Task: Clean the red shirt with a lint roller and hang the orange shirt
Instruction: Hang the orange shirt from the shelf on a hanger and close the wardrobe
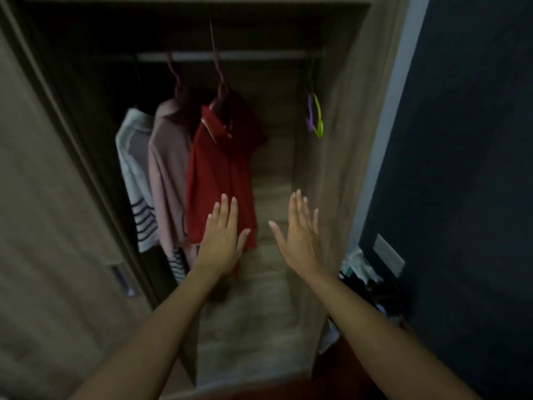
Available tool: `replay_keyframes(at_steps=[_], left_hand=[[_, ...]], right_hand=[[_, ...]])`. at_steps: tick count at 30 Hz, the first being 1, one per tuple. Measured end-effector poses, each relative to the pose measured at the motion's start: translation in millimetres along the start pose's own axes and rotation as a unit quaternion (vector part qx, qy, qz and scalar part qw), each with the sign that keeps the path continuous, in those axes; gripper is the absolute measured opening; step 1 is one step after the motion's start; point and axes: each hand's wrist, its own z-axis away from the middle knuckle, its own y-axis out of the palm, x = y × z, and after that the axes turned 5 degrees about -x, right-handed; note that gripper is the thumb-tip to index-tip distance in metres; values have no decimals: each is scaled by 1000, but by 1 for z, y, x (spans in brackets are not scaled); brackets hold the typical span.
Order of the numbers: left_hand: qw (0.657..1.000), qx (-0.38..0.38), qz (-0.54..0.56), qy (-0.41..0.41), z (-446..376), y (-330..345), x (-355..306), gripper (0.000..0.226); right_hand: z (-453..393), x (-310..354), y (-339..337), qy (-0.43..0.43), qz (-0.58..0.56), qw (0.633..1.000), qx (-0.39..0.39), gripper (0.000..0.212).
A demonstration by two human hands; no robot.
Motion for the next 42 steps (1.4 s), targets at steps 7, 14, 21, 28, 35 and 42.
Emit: replay_keyframes(at_steps=[7,14,21,28,35,42], left_hand=[[978,-190,-30,78,-140,-121,-14,69],[939,-310,-86,124,-214,-208,-34,62],[909,-368,-158,113,-277,-256,-26,63],[914,-313,-240,92,-328,-294,-26,60],[897,-361,-242,78,-344,-301,-12,33],[965,-212,-137,75,-340,-308,7,57]], right_hand=[[-185,78,-75,-122,-52,972,-193,79],[-282,120,-131,-185,-128,931,-287,76],[-342,124,-141,-232,-124,924,-279,77],[-367,134,-148,-240,-98,933,-250,75],[-405,133,-178,-129,61,978,-150,70],[-453,133,-206,-169,51,982,64,64]])
